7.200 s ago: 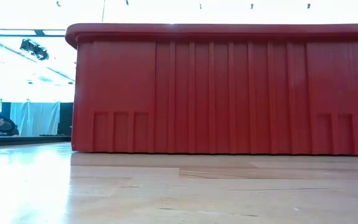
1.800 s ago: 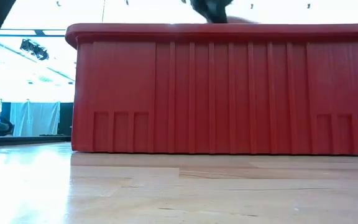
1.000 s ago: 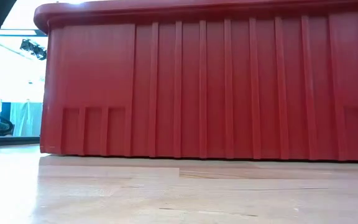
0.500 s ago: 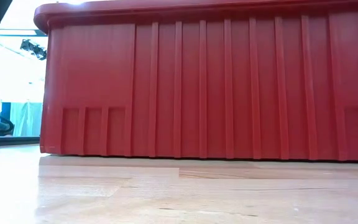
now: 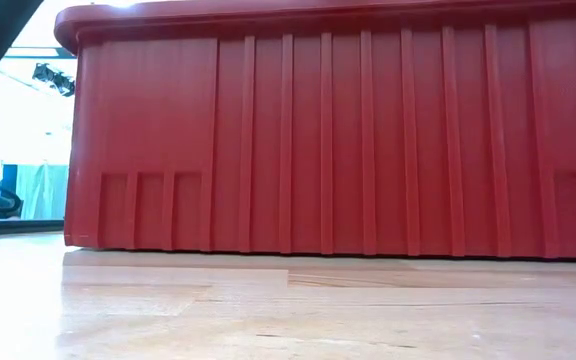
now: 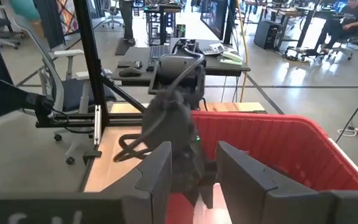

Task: Pick and place slides into bin
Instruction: Put the pink slide into the red bin, then adjust the pink slide into the red bin

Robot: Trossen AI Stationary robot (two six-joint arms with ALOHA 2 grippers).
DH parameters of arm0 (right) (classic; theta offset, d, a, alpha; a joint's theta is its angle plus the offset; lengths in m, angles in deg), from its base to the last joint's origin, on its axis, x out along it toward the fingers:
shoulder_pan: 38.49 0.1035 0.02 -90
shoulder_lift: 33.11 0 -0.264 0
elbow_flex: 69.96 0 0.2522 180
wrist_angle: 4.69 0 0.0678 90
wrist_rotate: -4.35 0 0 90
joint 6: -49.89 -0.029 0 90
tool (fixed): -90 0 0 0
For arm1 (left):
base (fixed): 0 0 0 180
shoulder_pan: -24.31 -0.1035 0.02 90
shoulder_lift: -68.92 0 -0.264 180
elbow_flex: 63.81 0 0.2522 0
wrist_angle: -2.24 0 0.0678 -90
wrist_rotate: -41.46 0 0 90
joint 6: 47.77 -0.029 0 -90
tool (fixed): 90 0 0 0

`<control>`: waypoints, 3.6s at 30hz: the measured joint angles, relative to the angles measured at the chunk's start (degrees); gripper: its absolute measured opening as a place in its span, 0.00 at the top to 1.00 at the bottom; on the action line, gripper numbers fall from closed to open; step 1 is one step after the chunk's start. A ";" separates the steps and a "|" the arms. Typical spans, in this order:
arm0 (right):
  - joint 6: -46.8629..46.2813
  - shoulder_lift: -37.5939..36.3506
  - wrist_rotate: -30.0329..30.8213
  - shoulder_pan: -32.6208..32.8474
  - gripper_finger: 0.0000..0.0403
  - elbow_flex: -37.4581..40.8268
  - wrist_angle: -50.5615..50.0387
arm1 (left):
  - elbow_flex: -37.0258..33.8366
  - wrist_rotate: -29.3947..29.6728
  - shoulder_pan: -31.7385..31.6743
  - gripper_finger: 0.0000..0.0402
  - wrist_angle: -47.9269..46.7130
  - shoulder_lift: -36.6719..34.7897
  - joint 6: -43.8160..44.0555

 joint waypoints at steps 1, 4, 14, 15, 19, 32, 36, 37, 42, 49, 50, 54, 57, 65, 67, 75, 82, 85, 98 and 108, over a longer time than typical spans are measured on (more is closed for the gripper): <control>0.00 0.18 -0.02 0.00 0.67 0.00 -0.15 | 0.26 -0.95 -0.42 0.87 -0.21 0.00 0.15; 0.02 0.68 -0.02 0.00 0.67 0.00 -0.22 | 0.32 -3.70 -2.08 0.87 -1.96 0.00 -0.55; -0.39 2.17 -0.05 0.00 0.67 0.00 -1.74 | 0.32 -15.48 -7.46 0.87 -3.58 0.02 -0.85; -0.56 2.17 -0.05 0.00 0.67 0.00 -2.09 | 0.32 -16.18 -7.93 0.87 -3.93 0.02 -0.85; -1.11 2.17 -0.05 0.00 0.67 0.00 -2.64 | 0.36 -20.30 -9.40 0.87 -4.39 0.49 -0.91; -1.07 2.19 -0.05 0.00 0.67 0.00 -3.13 | -1.94 -24.37 -9.87 0.86 -3.79 2.16 2.06; -1.31 2.19 -0.05 0.01 0.67 0.00 -4.01 | -1.91 -24.66 -9.04 0.81 -3.96 2.36 2.00; -1.33 2.19 -0.05 0.00 0.67 0.00 -4.26 | -1.91 -24.64 -8.93 0.79 -3.94 2.38 1.81; -1.51 2.19 -0.05 0.01 0.67 0.00 -5.08 | -1.91 -24.55 -8.90 0.69 -4.46 2.43 3.10; -1.51 2.19 -0.05 0.01 0.67 0.00 -5.20 | -1.91 -24.58 -9.03 0.49 -5.46 2.51 3.67; -1.51 2.19 -0.05 0.00 0.67 0.00 -5.27 | -1.91 -24.58 -9.02 0.46 -5.69 2.51 3.70; -1.46 2.19 -0.05 0.00 0.67 0.00 -5.61 | -1.91 -24.68 -8.73 0.37 -6.27 2.42 6.65; -1.44 2.19 -0.05 0.00 0.67 0.00 -6.76 | -1.91 -26.43 -8.59 0.32 -8.00 1.87 7.68; -1.31 2.17 -0.02 0.02 0.67 0.00 -9.37 | -1.87 -26.60 -7.15 0.29 -11.94 -2.73 5.15; -1.09 2.17 -0.02 0.00 0.67 0.00 -9.45 | -1.87 -25.31 -7.15 0.29 -11.53 -4.35 4.56; -1.40 2.15 2.31 -0.05 0.67 0.00 -11.95 | -1.83 -13.12 -7.48 0.29 -9.50 -8.54 5.10; -13.39 1.78 1.43 -5.36 0.69 -0.02 -19.81 | -1.83 -10.32 -10.29 0.29 -8.31 -9.40 17.04; -19.19 1.60 1.42 -10.67 0.70 -0.02 -20.09 | -1.83 -9.24 -12.94 0.29 -8.02 -9.40 23.00; 0.42 2.59 -33.64 -45.76 0.70 4.97 -9.03 | 0.01 -9.56 -25.22 0.29 -6.72 -10.91 7.94; 35.37 9.58 -53.51 -65.14 0.70 21.02 1.01 | 0.05 -11.15 -33.85 0.29 -1.85 -18.27 7.82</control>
